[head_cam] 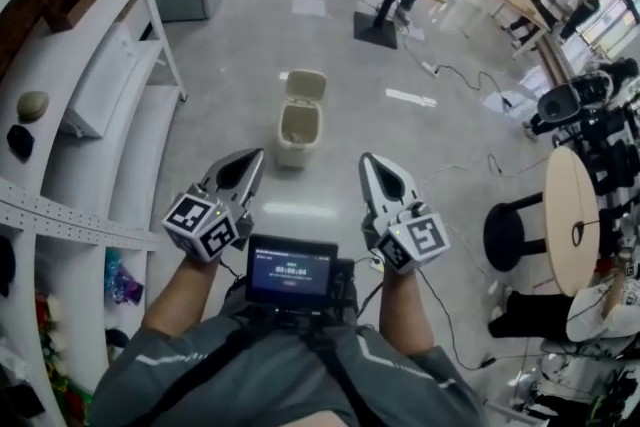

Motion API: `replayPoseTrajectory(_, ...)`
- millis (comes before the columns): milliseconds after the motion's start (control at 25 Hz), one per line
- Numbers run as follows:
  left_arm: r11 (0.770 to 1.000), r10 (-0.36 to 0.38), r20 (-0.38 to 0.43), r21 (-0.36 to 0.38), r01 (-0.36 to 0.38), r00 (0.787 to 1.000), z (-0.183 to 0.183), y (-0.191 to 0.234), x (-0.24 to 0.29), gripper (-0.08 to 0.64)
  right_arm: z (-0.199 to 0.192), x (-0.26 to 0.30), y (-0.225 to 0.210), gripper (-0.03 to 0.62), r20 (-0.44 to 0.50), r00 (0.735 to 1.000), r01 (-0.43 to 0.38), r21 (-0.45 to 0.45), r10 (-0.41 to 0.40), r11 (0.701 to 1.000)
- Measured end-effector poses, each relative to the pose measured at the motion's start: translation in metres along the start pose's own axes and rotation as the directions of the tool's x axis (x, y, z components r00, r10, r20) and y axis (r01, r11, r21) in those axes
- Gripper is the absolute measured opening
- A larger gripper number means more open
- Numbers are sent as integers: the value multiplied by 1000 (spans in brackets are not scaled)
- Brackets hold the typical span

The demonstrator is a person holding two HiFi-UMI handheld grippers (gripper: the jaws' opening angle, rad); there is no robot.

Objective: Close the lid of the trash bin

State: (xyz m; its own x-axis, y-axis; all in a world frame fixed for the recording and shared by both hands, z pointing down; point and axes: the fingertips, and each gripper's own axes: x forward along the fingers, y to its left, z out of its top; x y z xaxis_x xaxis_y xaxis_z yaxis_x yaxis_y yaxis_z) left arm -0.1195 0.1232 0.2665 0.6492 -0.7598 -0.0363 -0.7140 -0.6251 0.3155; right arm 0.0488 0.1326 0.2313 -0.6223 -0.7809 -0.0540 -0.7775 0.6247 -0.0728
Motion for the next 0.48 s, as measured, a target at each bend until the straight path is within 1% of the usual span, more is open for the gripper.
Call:
replayPoseTrajectory(120, 1000, -9, 1, -23, 10, 1000, -16, 0, 8, 2, -11, -2, -10, 0, -12, 1000, 9, 0, -9, 1000)
replayPoseTrajectory(320, 999, -13, -19, -39, 12, 1000, -17, 53, 55, 2, -21, 54, -50, 0, -13, 1000, 20, 12, -20, 1000)
replayPoseTrajectory(480, 1000, -2, -15, -28, 2, 1000, -14, 72, 98, 2, -29, 81, -93, 0, -11, 1000, 12, 24, -11, 1000)
